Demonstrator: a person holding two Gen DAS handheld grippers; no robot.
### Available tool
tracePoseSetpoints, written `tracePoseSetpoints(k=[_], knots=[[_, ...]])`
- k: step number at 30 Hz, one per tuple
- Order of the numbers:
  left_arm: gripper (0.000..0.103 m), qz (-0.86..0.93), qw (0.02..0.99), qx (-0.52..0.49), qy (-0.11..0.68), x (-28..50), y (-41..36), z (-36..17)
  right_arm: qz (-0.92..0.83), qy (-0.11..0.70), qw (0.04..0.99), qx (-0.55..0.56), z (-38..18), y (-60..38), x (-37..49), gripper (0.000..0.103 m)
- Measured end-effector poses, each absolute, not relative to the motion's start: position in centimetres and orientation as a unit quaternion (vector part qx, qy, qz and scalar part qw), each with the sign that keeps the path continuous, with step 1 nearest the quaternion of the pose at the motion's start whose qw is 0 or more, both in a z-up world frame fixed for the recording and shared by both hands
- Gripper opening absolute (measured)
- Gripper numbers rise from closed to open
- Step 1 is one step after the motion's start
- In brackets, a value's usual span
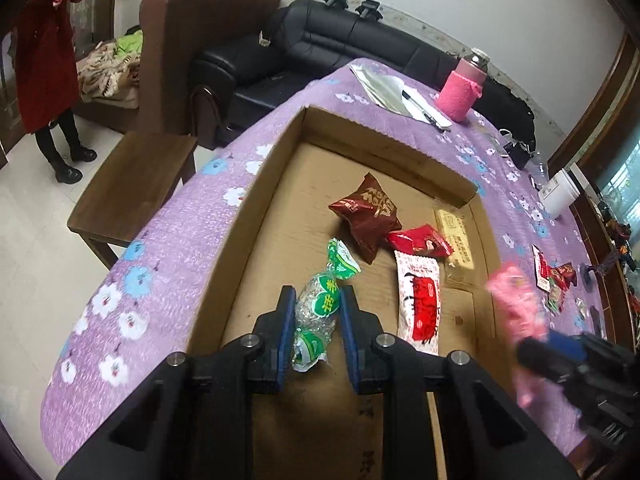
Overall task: Organize snacks
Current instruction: 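Carry the clear candy and pink packet over the box with both tools, then open both tools to drop the two snacks into the box, then move both tools back toward the remaining snacks on the tablecloth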
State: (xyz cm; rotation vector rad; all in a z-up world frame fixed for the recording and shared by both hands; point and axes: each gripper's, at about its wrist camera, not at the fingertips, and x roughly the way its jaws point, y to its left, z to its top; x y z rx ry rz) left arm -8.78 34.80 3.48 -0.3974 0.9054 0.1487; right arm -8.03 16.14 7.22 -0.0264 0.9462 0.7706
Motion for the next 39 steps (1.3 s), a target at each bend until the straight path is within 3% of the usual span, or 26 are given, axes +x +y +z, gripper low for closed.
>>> tracePoseSetpoints(k=[6,9,11,15,17,23,39], knots=[[0.027,0.059,0.881,-0.200,0.424,-8.7,34.7,3.6,0.344,0.464,0.815,-0.038,5.0,19.2,-6.8,0.027],[0.039,0.058,0.890,-0.199,0.406,-9.8,34.4,4.4,0.334,0.463,0.819,-0.048,4.4,19.8,-6.7,0.027],[0.062,0.073,0.898,-0.187,0.390,-10.5,34.0,5.1,0.336,0.460,0.820,-0.049,4.3,19.9,-6.9,0.029],[0.071,0.105,0.914,-0.159,0.357,-12.4,32.8,6.9,0.339,0.442,0.830,-0.041,5.1,19.1,-7.4,0.034],[0.083,0.130,0.918,-0.140,0.348,-13.2,32.0,7.7,0.342,0.431,0.834,-0.033,5.7,18.5,-7.9,0.038],[0.085,0.174,0.924,-0.087,0.329,-15.1,29.1,9.2,0.343,0.399,0.850,-0.024,7.3,16.3,-9.9,0.049],[0.087,0.207,0.919,-0.042,0.333,-16.9,25.9,10.3,0.313,0.386,0.868,0.013,7.3,10.1,-11.9,0.052]])
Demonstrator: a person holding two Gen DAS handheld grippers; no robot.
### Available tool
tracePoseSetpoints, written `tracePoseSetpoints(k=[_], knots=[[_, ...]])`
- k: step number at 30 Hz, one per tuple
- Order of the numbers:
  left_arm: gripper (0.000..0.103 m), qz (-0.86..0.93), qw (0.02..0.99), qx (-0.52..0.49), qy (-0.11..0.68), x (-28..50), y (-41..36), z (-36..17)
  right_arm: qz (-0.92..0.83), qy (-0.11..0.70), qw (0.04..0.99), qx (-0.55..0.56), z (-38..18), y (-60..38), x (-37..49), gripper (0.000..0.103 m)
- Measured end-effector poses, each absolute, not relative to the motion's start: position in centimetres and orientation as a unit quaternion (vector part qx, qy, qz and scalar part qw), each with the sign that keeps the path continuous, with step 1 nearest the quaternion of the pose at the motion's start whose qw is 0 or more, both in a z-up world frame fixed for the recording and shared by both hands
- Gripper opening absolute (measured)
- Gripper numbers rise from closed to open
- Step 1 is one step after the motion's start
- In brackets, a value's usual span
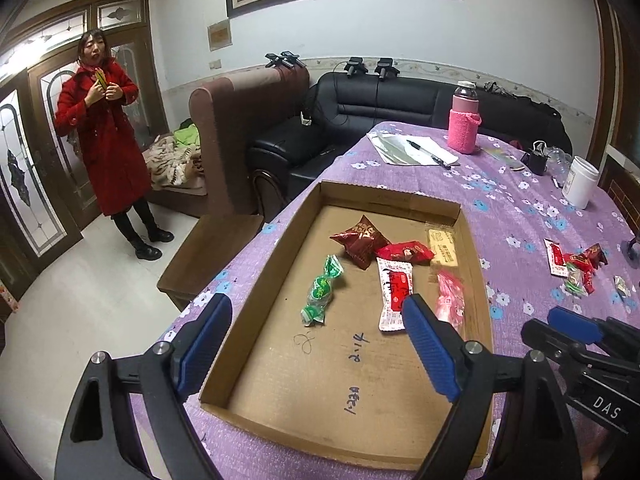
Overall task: Organize snacks
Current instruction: 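Move both tools back toward the remaining snacks on the tablecloth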
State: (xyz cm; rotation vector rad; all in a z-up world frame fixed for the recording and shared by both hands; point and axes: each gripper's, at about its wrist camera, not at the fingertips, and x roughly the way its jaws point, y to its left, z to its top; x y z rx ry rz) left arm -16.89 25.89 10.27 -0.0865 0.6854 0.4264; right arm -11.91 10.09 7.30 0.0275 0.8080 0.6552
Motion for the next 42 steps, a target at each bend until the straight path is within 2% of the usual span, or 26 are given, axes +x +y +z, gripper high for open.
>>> tracePoseSetpoints(k=[13,17,42], knots=[[0.087,0.201,0.918,-0.021,0.340,-16.4,23.6,10.2,0.301,0.386,0.872,0.020,6.5,8.1,-12.8,0.054],[0.087,0.196,0.919,-0.020,0.340,-16.5,23.2,10.3,0.301,0.386,0.872,0.022,6.4,7.9,-12.9,0.058],[0.087,0.152,0.919,0.025,0.363,-15.1,18.6,9.4,0.263,0.405,0.874,0.058,4.3,3.0,-11.5,0.058]])
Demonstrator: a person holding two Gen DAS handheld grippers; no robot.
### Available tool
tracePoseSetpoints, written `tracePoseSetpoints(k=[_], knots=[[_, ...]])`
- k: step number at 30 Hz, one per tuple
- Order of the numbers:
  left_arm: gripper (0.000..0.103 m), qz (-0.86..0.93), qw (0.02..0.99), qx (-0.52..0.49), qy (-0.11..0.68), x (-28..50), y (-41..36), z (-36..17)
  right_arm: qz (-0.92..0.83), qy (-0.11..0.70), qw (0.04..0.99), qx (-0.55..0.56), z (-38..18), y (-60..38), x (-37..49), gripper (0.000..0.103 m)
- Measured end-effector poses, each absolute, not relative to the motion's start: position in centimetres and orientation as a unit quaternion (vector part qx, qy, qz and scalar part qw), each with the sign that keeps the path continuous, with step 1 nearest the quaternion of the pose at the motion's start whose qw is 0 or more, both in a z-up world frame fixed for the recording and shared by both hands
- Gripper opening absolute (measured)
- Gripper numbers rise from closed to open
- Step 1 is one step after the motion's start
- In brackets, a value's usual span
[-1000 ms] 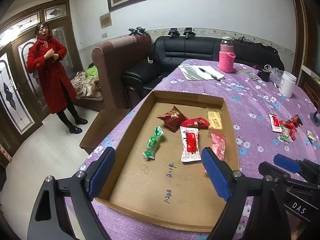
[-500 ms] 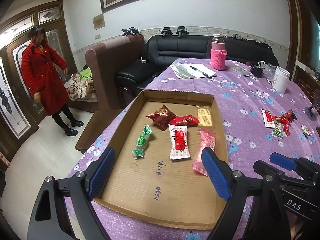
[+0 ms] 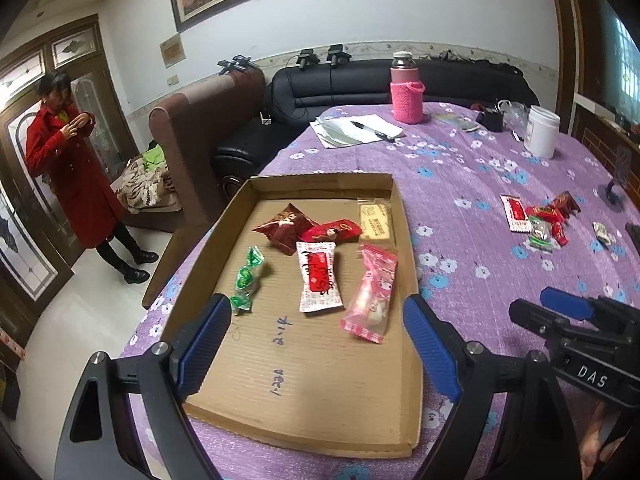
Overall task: Organize snacks
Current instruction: 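Move both tools back toward the remaining snacks on the tablecloth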
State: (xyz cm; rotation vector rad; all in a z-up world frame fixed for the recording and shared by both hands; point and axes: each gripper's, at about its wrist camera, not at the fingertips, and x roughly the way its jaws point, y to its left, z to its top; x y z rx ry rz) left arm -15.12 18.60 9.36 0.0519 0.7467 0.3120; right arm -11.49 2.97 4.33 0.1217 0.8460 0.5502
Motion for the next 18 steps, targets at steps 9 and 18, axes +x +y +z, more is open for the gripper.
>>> tracePoseSetpoints(k=[9,18], knots=[[0.087,0.134,0.920,0.050,0.365,-14.0,16.2,9.7,0.235,0.398,0.884,0.071,5.0,-0.9,-10.4,0.058],[0.087,0.063,0.930,0.025,0.362,-13.1,14.2,10.8,0.172,0.376,0.905,0.100,6.5,-9.1,-8.8,0.058]])
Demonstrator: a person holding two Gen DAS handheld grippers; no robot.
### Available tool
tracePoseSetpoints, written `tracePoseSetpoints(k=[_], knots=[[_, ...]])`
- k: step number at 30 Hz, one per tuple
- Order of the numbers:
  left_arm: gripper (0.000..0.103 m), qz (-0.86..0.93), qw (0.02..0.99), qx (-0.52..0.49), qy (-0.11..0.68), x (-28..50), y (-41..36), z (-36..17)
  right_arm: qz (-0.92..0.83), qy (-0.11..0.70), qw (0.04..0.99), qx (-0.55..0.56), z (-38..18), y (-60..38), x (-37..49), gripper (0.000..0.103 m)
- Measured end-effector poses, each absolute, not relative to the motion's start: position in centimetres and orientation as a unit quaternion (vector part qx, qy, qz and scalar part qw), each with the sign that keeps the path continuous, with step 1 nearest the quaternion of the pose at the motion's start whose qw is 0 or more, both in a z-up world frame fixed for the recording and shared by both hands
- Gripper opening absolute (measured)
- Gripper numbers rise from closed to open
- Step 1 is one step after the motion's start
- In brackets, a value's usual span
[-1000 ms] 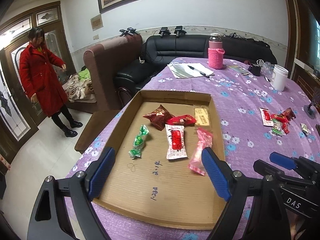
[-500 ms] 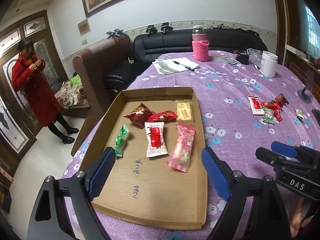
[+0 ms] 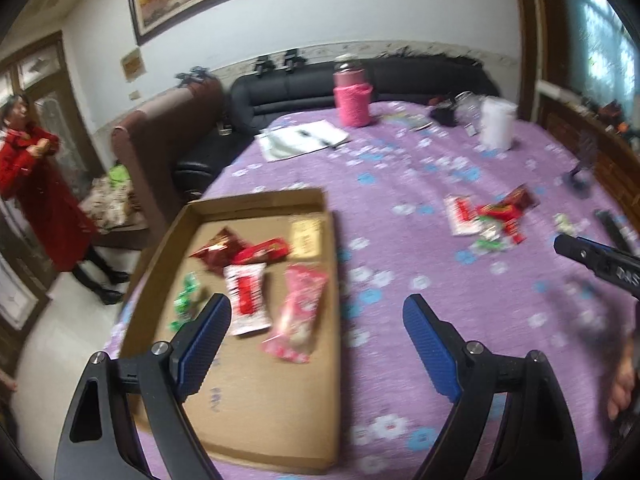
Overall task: Organize snacks
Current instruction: 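Move both tools back toward the remaining snacks on the tablecloth, then grasp the green-white candy with the right tool while the left grasps a clear green-striped packet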
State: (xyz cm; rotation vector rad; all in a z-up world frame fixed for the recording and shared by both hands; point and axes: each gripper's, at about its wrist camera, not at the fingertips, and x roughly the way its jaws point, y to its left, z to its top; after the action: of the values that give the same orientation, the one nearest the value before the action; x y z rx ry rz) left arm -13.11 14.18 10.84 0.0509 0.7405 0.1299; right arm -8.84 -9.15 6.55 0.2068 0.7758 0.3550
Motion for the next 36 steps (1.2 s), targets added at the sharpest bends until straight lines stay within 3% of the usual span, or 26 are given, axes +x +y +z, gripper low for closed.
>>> tracePoseSetpoints(k=[5,9,21,26,33,36], knots=[[0.087,-0.035,0.925,-0.057,0.375,-11.0,13.7,12.0,0.076,0.359,0.919,0.145,7.8,-17.9,-6.5,0.066],[0.087,-0.072,0.917,-0.066,0.387,-9.2,11.8,11.6,0.043,0.367,0.913,0.173,7.5,-21.7,-4.2,0.066],[0.087,-0.136,0.889,-0.049,0.435,-2.8,6.1,7.3,0.011,0.440,0.889,0.127,1.9,-19.3,2.1,0.066],[0.083,-0.147,0.883,-0.013,0.445,0.5,2.7,5.2,-0.005,0.430,0.897,0.102,1.8,-19.5,2.1,0.028],[0.073,-0.153,0.887,0.037,0.434,2.6,-0.5,3.8,0.006,0.427,0.896,0.119,1.8,-20.3,1.9,0.026],[0.046,-0.158,0.882,0.059,0.440,3.2,-1.5,3.0,0.010,0.427,0.895,0.126,1.8,-20.3,1.8,0.025]])
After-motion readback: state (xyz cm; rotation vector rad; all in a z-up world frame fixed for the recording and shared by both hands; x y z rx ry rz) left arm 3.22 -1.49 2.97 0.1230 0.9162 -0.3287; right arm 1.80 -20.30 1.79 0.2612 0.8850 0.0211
